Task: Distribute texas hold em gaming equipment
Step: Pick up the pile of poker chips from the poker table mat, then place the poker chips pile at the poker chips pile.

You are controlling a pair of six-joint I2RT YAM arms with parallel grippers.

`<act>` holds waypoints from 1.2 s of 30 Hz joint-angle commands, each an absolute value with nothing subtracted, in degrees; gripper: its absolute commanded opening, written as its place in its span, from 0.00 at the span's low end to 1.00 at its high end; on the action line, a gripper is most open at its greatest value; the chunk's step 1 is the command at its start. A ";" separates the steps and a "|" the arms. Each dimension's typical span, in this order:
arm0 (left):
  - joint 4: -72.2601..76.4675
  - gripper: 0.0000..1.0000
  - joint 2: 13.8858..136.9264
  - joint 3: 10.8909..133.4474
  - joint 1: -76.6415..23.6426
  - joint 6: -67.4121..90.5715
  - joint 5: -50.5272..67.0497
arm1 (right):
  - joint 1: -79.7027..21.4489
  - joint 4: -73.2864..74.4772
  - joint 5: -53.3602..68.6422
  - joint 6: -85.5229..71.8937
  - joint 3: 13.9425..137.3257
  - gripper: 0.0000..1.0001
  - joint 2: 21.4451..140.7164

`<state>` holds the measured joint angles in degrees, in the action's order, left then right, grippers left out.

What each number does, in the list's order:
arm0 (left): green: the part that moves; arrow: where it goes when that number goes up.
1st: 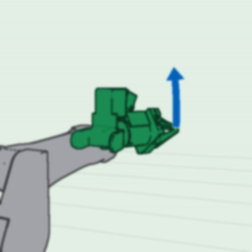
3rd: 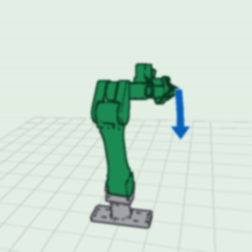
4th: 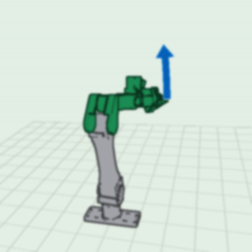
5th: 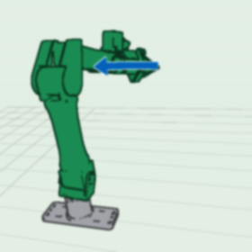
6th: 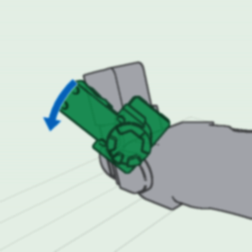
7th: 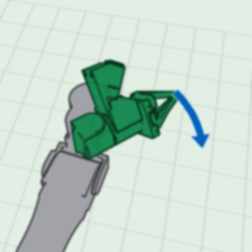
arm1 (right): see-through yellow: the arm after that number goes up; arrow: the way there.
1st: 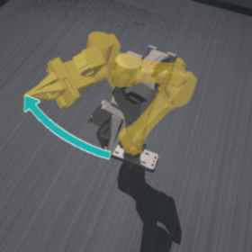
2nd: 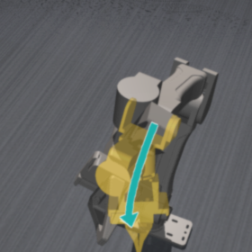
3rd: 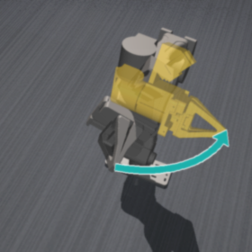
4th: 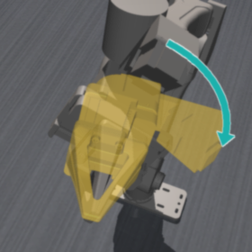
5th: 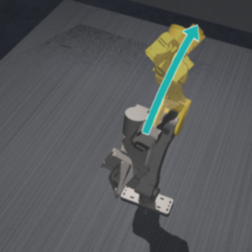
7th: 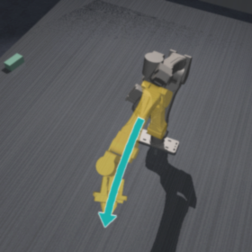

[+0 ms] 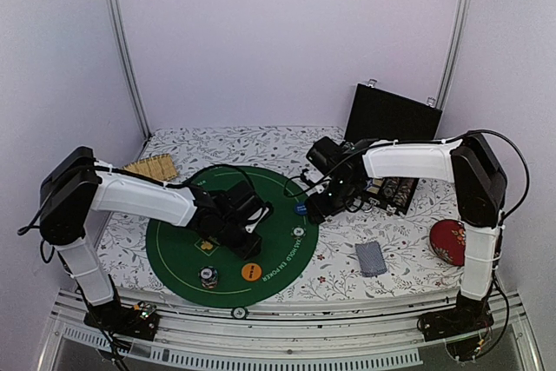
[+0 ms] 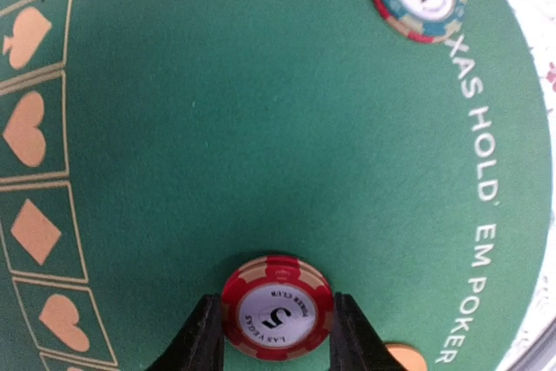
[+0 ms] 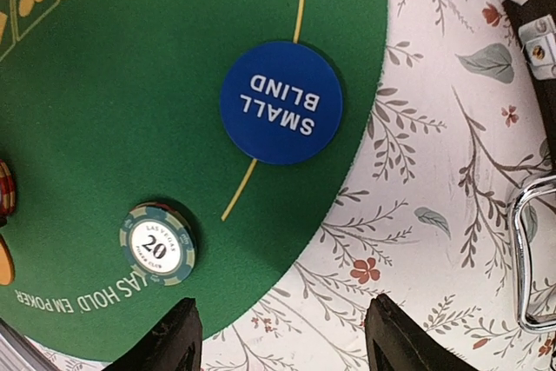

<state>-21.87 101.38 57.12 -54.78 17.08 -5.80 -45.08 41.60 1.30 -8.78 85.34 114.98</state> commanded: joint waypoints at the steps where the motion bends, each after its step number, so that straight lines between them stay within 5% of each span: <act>1: -23.66 0.00 101.99 62.50 -54.40 14.42 -6.47 | -43.39 39.52 2.45 -9.17 83.66 0.66 110.09; 17: -25.57 0.00 119.28 85.77 -56.35 7.39 -4.11 | -34.81 35.58 3.29 -11.96 74.45 0.66 101.10; 36: -27.28 0.00 124.23 90.27 -57.71 6.14 -3.24 | -34.72 35.55 4.59 -11.43 74.49 0.66 101.45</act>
